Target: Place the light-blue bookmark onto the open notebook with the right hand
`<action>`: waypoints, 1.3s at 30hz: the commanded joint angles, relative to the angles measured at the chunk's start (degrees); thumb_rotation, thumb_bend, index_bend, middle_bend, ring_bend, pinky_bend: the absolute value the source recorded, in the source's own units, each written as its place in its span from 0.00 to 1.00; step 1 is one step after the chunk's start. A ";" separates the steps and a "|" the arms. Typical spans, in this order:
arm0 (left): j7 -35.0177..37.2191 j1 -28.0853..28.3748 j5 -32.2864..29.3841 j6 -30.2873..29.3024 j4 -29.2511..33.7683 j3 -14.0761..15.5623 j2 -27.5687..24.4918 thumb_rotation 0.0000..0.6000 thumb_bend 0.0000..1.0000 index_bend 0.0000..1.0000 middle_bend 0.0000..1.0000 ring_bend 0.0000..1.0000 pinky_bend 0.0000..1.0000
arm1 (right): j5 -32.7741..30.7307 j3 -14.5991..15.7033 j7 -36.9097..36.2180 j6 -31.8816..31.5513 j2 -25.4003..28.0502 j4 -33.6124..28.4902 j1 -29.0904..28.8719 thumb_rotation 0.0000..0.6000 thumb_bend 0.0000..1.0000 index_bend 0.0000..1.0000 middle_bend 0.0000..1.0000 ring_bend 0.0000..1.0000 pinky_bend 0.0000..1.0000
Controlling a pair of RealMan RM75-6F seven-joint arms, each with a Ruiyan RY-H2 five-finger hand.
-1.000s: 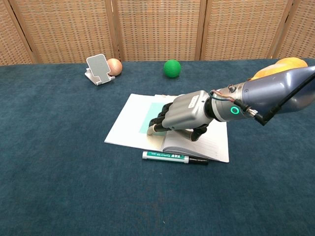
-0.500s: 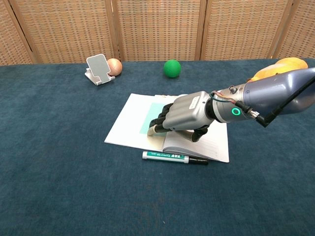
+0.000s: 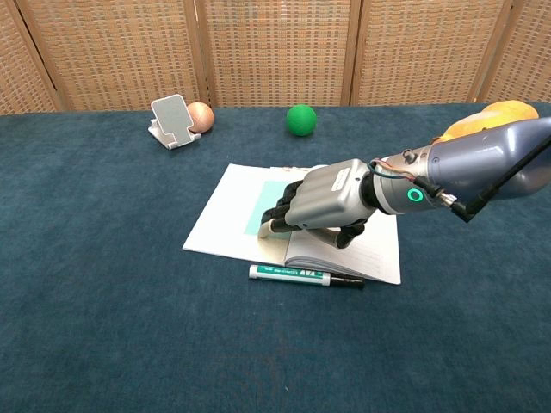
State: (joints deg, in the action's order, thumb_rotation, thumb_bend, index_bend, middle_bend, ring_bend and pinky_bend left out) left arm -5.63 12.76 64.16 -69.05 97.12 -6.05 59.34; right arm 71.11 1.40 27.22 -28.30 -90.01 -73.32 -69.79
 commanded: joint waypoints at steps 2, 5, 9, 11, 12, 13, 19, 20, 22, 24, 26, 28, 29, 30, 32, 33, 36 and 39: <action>0.04 0.04 0.06 0.10 -0.01 0.03 -0.01 1.00 0.00 0.00 0.00 0.00 0.00 | -0.01 -0.14 0.16 -0.28 0.12 -0.30 0.06 1.00 1.00 0.00 0.00 0.00 0.00; 0.08 0.02 0.07 0.05 -0.03 0.03 -0.03 1.00 0.00 0.00 0.00 0.00 0.00 | 0.10 -0.22 0.38 -0.52 0.29 -0.60 0.07 1.00 1.00 0.00 0.00 0.00 0.00; 0.09 0.01 0.11 0.03 0.00 0.05 -0.05 1.00 0.00 0.00 0.00 0.00 0.00 | 0.52 -0.92 -0.05 -1.74 0.96 -1.91 0.34 1.00 1.00 0.00 0.00 0.00 0.00; 0.06 0.04 0.12 0.07 -0.01 0.07 -0.01 1.00 0.00 0.00 0.00 0.00 0.00 | 1.46 -1.47 -0.80 -3.13 1.85 -3.40 0.74 1.00 1.00 0.00 0.00 0.00 0.00; 0.04 0.06 0.14 0.09 0.01 0.09 -0.01 1.00 0.00 0.00 0.00 0.00 0.00 | 1.91 -1.86 -1.25 -4.07 2.25 -4.10 1.00 1.00 1.00 0.00 0.00 0.00 0.00; 0.08 0.07 0.19 0.12 0.06 0.10 -0.03 1.00 0.00 0.00 0.00 0.00 0.00 | 2.72 -2.70 -2.22 -6.14 2.96 -5.43 1.63 1.00 1.00 0.00 0.00 0.00 0.00; 0.58 0.06 0.92 0.20 0.19 0.28 -0.30 1.00 0.00 0.00 0.00 0.00 0.00 | 7.09 -4.74 -8.10 -14.03 9.72 -13.27 5.24 1.00 1.00 0.00 0.00 0.00 0.00; 0.79 0.04 1.12 0.22 0.24 0.33 -0.38 1.00 0.00 0.00 0.00 0.00 0.00 | 8.14 -4.76 -9.02 -15.89 11.17 -14.72 6.24 1.00 1.00 0.00 0.00 0.00 0.00; 1.16 -0.02 1.48 0.20 0.33 0.39 -0.56 1.00 0.00 0.00 0.00 0.00 0.00 | 9.81 -4.55 -10.38 -18.89 13.23 -16.51 8.02 1.00 1.00 0.00 0.00 0.00 0.00; 1.66 -0.13 2.07 0.01 0.41 0.45 -0.79 1.00 0.00 0.00 0.00 0.00 0.00 | 11.62 -4.16 -11.53 -23.53 15.44 -18.10 10.82 1.00 0.95 0.00 0.00 0.00 0.00; 2.47 -0.51 3.17 -0.72 0.59 0.61 -1.11 1.00 0.00 0.00 0.00 0.00 0.00 | 13.18 -3.05 -12.78 -31.82 18.25 -19.74 16.46 1.00 0.74 0.00 0.00 0.00 0.00; 3.21 -0.94 4.32 -1.55 0.60 0.82 -1.28 1.00 0.00 0.00 0.00 0.00 0.00 | 14.20 -2.10 -14.24 -37.96 19.70 -20.11 21.05 1.00 0.39 0.00 0.00 0.00 0.00; 3.49 -1.12 4.79 -1.96 0.60 0.87 -1.31 1.00 0.00 0.00 0.00 0.00 0.00 | 14.12 -1.82 -14.78 -40.27 20.15 -19.93 22.98 1.00 0.30 0.00 0.00 0.00 0.00; 3.73 -1.35 5.35 -2.49 0.58 0.96 -1.33 1.00 0.00 0.00 0.00 0.00 0.00 | 13.79 -1.52 -15.33 -42.79 20.53 -19.72 25.16 1.00 0.20 0.00 0.00 0.00 0.00; 4.28 -1.94 6.85 -4.01 0.51 1.14 -1.17 1.00 0.00 0.00 0.00 0.00 0.00 | 12.55 -0.93 -16.94 -48.39 20.99 -18.80 30.34 1.00 0.05 0.00 0.00 0.00 0.00; 4.52 -2.16 7.46 -4.57 0.39 1.24 -1.07 1.00 0.00 0.00 0.00 0.00 0.00 | 12.41 -0.83 -17.74 -50.30 20.78 -18.16 32.04 1.00 0.02 0.00 0.00 0.00 0.00; 5.48 -2.86 9.28 -6.19 0.11 1.52 -0.90 1.00 0.00 0.00 0.00 0.00 0.00 | 11.14 -0.49 -21.73 -55.88 19.60 -14.62 37.87 1.00 0.00 0.00 0.00 0.00 0.00; 6.04 -3.59 10.82 -7.77 -0.05 1.83 -0.85 1.00 0.00 0.00 0.00 0.00 0.00 | 10.43 0.01 -25.34 -60.72 17.30 -9.53 43.36 1.00 0.00 0.00 0.00 0.00 0.00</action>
State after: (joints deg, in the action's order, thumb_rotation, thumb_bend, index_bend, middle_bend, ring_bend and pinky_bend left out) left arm 0.12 9.55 74.41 -76.26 97.21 -4.44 58.41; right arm 82.38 0.48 5.93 -84.81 -71.32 -87.22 -31.21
